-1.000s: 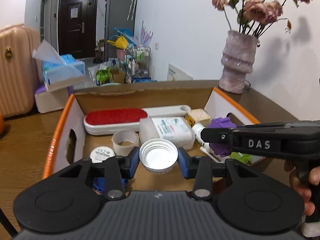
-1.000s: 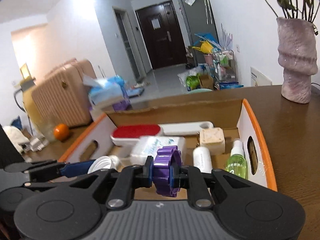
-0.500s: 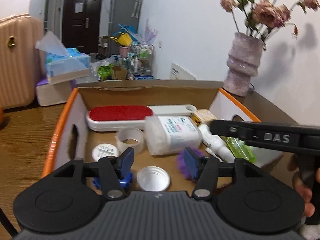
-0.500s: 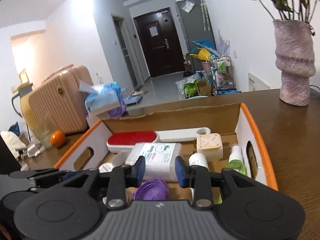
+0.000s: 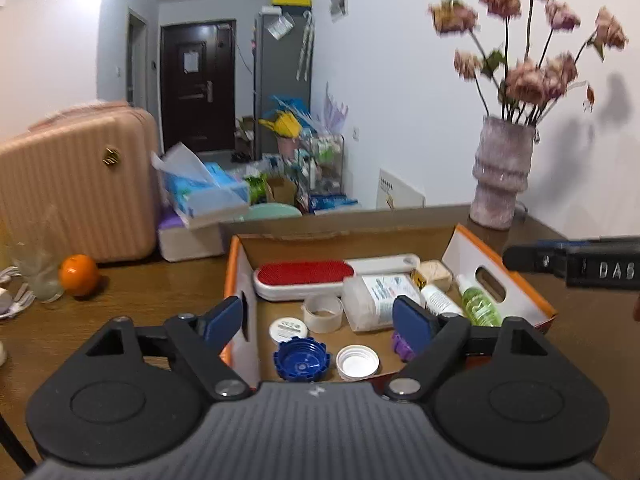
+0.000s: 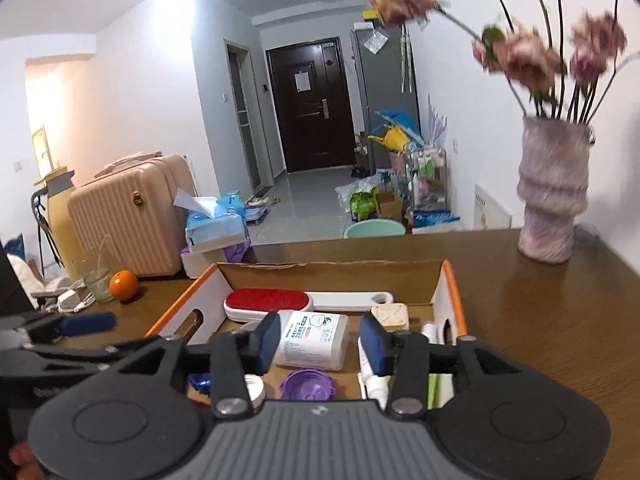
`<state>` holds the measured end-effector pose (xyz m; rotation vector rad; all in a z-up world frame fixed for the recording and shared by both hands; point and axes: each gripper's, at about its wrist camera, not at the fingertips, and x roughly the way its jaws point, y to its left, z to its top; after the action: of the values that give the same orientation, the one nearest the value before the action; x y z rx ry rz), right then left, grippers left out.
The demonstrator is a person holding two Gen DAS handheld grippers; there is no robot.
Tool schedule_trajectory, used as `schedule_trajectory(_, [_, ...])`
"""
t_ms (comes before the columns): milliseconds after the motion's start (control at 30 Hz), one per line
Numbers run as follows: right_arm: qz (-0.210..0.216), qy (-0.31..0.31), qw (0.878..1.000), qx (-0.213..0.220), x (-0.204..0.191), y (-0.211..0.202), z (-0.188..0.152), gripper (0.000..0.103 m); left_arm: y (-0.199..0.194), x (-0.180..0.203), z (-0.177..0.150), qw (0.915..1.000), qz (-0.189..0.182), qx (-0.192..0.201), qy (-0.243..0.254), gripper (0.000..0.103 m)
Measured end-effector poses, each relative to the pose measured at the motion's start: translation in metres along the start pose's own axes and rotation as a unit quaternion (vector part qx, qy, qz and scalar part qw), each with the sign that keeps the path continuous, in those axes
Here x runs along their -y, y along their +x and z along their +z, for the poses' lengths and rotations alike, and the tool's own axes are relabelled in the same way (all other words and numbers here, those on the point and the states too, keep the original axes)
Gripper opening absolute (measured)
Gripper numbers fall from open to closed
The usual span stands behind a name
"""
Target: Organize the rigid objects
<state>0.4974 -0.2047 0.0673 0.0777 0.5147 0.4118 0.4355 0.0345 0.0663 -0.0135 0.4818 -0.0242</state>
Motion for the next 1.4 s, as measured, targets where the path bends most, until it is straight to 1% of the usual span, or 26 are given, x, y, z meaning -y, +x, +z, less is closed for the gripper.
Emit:
schedule_trajectory(67, [-0.008, -0.012, 1.000, 0.001, -0.007, -0.014, -0.001, 0.050, -0.022, 0.000, 0.002, 0.9998, 0.008, 0.019, 0.001, 0.089])
schedule_trajectory(167, [-0.012, -0.023, 1.000, 0.003, -0.018, -0.033, -0.007, 0.057, -0.053, 0.000, -0.002, 0.9976, 0.031, 0.062, 0.006, 0.100])
schedule_trajectory(233, [-0.016, -0.032, 0.999, 0.015, -0.024, -0.046, -0.014, 0.062, -0.071, 0.000, -0.008, 0.9955, 0.043, 0.083, 0.009, 0.101])
schedule_trajectory(267, [-0.020, -0.037, 0.999, 0.026, -0.028, -0.053, -0.020, 0.067, -0.079, 0.001, -0.011, 0.9949, 0.044, 0.090, 0.011, 0.103])
schedule_trajectory(300, [-0.023, -0.040, 0.998, 0.038, -0.032, -0.059, -0.024, 0.073, -0.086, 0.002, -0.014, 0.9944, 0.041, 0.096, 0.011, 0.103])
schedule_trajectory(333, [-0.026, -0.044, 0.997, 0.055, -0.035, -0.065, -0.030, 0.076, -0.093, 0.003, -0.019, 0.9937, 0.038, 0.105, 0.011, 0.103])
schedule_trajectory(400, [-0.036, -0.053, 0.993, 0.096, -0.041, -0.079, -0.042, 0.085, -0.105, 0.005, -0.030, 0.9919, 0.033, 0.122, 0.011, 0.103])
schedule_trajectory(433, [-0.043, -0.060, 0.991, 0.114, -0.045, -0.085, -0.049, 0.087, -0.112, 0.006, -0.035, 0.9905, 0.030, 0.134, 0.009, 0.103])
schedule_trajectory(500, [-0.048, -0.073, 0.988, 0.131, -0.052, -0.093, -0.059, 0.088, -0.121, 0.007, -0.046, 0.9878, 0.029, 0.153, 0.008, 0.103])
schedule_trajectory(600, [-0.041, -0.081, 0.987, 0.132, -0.060, -0.100, -0.072, 0.090, -0.133, 0.010, -0.062, 0.9846, 0.033, 0.172, 0.002, 0.103])
schedule_trajectory(800, [-0.048, -0.078, 0.987, 0.129, -0.070, -0.115, -0.086, 0.090, -0.152, 0.010, -0.077, 0.9844, 0.030, 0.173, -0.006, 0.103])
schedule_trajectory(933, [-0.045, -0.068, 0.988, 0.129, -0.072, -0.126, -0.095, 0.090, -0.167, 0.008, -0.088, 0.9851, 0.036, 0.168, -0.012, 0.103])
schedule_trajectory(1067, [-0.047, -0.061, 0.989, 0.129, -0.075, -0.144, -0.110, 0.090, -0.188, 0.010, -0.107, 0.9844, 0.045, 0.170, -0.007, 0.103])
schedule_trajectory(1133, [-0.048, -0.060, 0.988, 0.134, -0.076, -0.155, -0.120, 0.090, -0.198, 0.012, -0.117, 0.9848, 0.039, 0.169, -0.014, 0.103])
schedule_trajectory(1200, [-0.049, -0.056, 0.987, 0.139, -0.077, -0.165, -0.131, 0.091, -0.208, 0.015, -0.127, 0.9859, 0.025, 0.165, -0.015, 0.103])
schedule_trajectory(1300, [-0.053, -0.053, 0.988, 0.134, -0.080, -0.177, -0.153, 0.091, -0.225, 0.025, -0.144, 0.9858, 0.018, 0.167, 0.005, 0.103])
schedule_trajectory(1400, [-0.048, -0.064, 0.989, 0.127, -0.088, -0.190, -0.171, 0.091, -0.248, 0.033, -0.160, 0.9846, 0.009, 0.174, 0.015, 0.103])
